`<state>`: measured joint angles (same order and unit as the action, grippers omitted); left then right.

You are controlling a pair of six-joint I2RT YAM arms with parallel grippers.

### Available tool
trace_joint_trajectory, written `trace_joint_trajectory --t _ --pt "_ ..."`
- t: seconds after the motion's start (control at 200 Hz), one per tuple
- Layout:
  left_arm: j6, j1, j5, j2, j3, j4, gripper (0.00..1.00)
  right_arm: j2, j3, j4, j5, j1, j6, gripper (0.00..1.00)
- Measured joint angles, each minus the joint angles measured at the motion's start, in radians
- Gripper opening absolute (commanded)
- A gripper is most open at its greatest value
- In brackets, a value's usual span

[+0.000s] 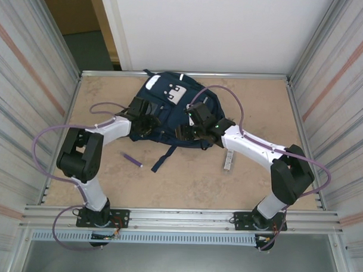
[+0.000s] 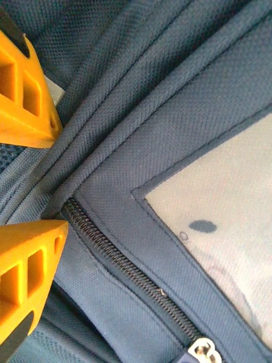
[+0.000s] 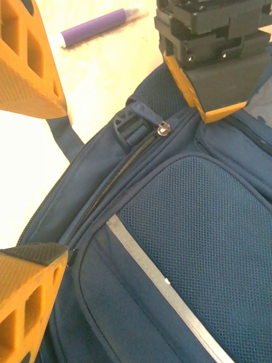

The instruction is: Pack the student bag

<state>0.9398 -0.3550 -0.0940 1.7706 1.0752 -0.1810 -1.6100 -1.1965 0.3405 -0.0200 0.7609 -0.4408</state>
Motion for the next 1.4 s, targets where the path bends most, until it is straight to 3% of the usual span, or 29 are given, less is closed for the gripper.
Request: trace_joint_trajectory --t 0.165,0.266,0.426,0.656,0.897,0.997,1.137,1.288,1.403 --pt "0.05 -0.011 0.025 0.008 -0.008 0.022 0.24 -0.026 0.0 -0.016 0.036 0.023 -0.034 0.61" --pt "0.09 -0.011 0.025 0.008 -0.032 0.062 0.0 -0.07 0.0 -0.026 0.053 0.048 -0.106 0.61" --pt "0.109 -0.011 0.018 -0.021 -0.058 0.085 0.0 -0.146 -0.013 -0.025 0.062 0.093 -0.208 0.61" --pt "0.127 -0.014 -0.018 -0.121 -0.115 0.097 0.0 -0.247 -0.159 0.001 0.038 0.106 -0.285 0.6" --pt "0.158 -0.018 -0.072 -0.142 -0.138 0.104 0.0 -0.262 -0.204 -0.002 -0.008 0.115 -0.043 0.59" --pt "0.168 -0.018 -0.094 -0.142 -0.139 0.104 0.0 -0.29 -0.256 0.055 -0.048 0.116 -0.015 0.6" --pt "0.193 -0.019 -0.119 -0.159 -0.158 0.123 0.0 -0.31 -0.328 0.163 -0.071 0.116 -0.269 0.55" --pt "0.22 -0.022 -0.146 -0.191 -0.188 0.14 0.0 -0.308 -0.307 0.169 -0.036 0.114 -0.587 0.46" --pt "0.229 -0.027 -0.151 -0.199 -0.195 0.143 0.0 -0.314 -0.304 0.167 -0.019 0.109 -0.737 0.43"
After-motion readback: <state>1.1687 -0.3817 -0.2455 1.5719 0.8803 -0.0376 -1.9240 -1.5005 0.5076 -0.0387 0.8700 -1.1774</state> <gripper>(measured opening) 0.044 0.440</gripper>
